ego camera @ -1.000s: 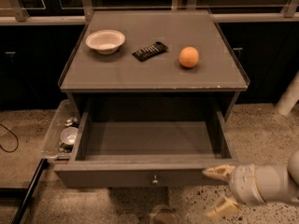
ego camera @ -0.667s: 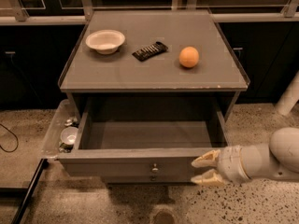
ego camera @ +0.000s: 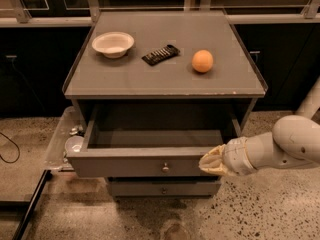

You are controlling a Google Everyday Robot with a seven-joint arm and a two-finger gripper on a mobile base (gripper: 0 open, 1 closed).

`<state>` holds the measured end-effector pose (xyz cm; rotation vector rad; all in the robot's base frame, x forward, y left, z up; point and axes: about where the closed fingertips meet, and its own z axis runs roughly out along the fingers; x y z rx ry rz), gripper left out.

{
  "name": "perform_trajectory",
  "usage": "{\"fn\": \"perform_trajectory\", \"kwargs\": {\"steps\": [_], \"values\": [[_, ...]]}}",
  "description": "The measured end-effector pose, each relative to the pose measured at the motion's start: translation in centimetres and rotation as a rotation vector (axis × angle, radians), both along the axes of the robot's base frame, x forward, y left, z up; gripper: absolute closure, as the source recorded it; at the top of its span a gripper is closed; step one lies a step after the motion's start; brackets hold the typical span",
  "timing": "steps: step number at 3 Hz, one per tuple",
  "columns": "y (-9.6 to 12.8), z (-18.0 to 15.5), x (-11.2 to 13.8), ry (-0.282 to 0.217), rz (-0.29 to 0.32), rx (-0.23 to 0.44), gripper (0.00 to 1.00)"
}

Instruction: Close top drawer

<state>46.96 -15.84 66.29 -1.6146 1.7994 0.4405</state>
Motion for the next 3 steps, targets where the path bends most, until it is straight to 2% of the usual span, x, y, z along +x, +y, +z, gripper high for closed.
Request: {"fn": "perform_trajectory", "kwargs": {"steps": [1, 2, 3], "values": [[-1.5, -0.4, 3.7, -0.010, -0.054, -0.033, 1.00], [-1.5, -0.4, 3.7, -0.010, -0.055, -0.032, 1.00], [-5.1, 0.0, 6.9, -0.031, -0.158, -0.027, 1.00]]}}
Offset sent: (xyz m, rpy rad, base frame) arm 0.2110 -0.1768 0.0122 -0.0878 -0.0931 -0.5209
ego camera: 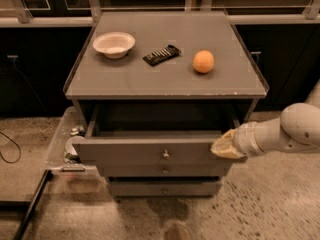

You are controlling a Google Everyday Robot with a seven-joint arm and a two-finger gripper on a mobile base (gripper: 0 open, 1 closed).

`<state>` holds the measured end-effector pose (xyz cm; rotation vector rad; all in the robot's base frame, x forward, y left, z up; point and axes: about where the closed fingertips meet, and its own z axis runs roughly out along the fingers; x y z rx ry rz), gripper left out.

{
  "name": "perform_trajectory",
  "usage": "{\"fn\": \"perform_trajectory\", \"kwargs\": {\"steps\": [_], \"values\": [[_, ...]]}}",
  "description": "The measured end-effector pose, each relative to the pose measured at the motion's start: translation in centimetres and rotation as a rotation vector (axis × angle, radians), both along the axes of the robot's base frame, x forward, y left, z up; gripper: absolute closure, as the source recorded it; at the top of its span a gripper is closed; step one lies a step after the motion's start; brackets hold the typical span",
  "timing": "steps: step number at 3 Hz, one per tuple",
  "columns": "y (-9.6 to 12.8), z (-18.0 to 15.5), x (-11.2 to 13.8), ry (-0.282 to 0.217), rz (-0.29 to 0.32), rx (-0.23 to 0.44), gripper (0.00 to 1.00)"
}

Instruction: Close top drawer

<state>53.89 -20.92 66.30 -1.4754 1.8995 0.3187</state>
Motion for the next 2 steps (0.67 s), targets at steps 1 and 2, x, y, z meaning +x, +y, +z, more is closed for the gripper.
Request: {"fn": "perform_trajectory", "kwargs": {"steps": [1, 2], "values": [[0.30, -0.07, -0.29, 0.002, 0.007, 0.000, 0.89], [0.30, -0.07, -0.29, 0.002, 0.007, 0.000, 0.65]]}}
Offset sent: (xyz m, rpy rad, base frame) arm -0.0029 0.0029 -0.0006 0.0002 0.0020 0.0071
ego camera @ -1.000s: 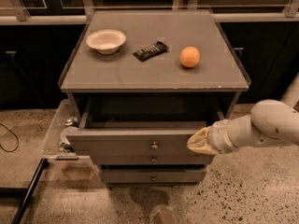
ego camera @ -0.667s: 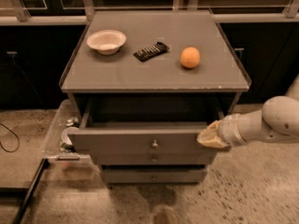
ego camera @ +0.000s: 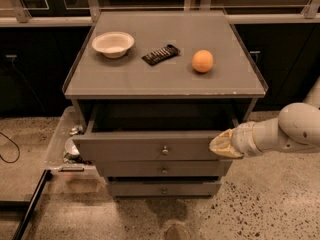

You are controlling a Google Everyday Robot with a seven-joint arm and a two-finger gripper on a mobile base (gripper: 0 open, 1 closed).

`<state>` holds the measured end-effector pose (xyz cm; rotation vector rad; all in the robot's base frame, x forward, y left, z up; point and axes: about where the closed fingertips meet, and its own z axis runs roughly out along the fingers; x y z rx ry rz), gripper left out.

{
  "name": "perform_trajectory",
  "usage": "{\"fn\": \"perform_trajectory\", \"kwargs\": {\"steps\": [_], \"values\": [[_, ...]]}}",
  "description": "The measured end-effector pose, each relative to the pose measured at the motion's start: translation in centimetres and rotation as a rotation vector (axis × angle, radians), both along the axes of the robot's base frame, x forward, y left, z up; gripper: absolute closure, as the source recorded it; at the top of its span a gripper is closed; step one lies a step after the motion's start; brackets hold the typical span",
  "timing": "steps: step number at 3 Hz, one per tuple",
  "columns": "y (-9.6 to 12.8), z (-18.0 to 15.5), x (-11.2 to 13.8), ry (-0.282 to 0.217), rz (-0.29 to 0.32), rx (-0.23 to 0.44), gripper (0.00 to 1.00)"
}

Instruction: Close top drawer

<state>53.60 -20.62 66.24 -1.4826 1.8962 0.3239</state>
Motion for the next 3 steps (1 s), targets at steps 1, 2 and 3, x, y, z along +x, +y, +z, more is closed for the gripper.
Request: {"fn": "perform_trajectory", "kwargs": {"steps": [1, 2, 3], "values": [[0.00, 0.00, 0.00, 0.000, 0.000, 0.000, 0.42], [0.01, 0.00, 0.00, 0.000, 0.000, 0.000, 0.19], [0.02, -0.01, 0.00, 0.000, 0.000, 0.000, 0.00]]}}
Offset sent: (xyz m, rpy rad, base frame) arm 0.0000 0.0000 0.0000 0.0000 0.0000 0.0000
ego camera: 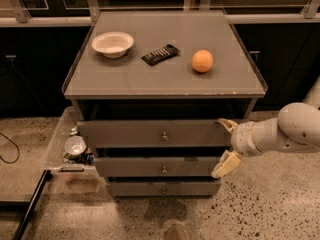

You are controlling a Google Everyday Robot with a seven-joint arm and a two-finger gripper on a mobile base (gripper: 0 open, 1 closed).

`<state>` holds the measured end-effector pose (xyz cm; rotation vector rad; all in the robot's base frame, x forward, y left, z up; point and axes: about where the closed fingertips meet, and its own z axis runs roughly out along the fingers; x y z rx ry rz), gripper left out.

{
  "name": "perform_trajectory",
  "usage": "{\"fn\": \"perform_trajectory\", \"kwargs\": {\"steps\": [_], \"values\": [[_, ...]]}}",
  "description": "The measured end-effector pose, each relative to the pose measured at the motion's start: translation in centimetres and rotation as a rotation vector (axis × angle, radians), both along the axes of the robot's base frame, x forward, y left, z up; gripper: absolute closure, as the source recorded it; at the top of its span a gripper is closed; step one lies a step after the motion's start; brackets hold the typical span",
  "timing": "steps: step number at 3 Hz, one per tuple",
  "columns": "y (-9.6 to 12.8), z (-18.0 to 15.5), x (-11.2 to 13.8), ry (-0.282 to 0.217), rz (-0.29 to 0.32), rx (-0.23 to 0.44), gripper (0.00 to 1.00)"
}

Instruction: Close top drawer

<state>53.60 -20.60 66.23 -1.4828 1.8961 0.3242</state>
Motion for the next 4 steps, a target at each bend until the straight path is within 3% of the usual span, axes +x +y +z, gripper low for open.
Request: {"fn": "perform_trajectory", "kwargs": {"steps": [2, 3, 4], "values": [[0.4, 0.9, -0.2, 0.013, 0.021, -0.011, 0.00], [1.0, 5.2, -1.0, -0.001, 0.104, -0.094, 0.00], [1.7, 11.9, -1.4, -0.068, 0.185, -0.214, 0.00]]}}
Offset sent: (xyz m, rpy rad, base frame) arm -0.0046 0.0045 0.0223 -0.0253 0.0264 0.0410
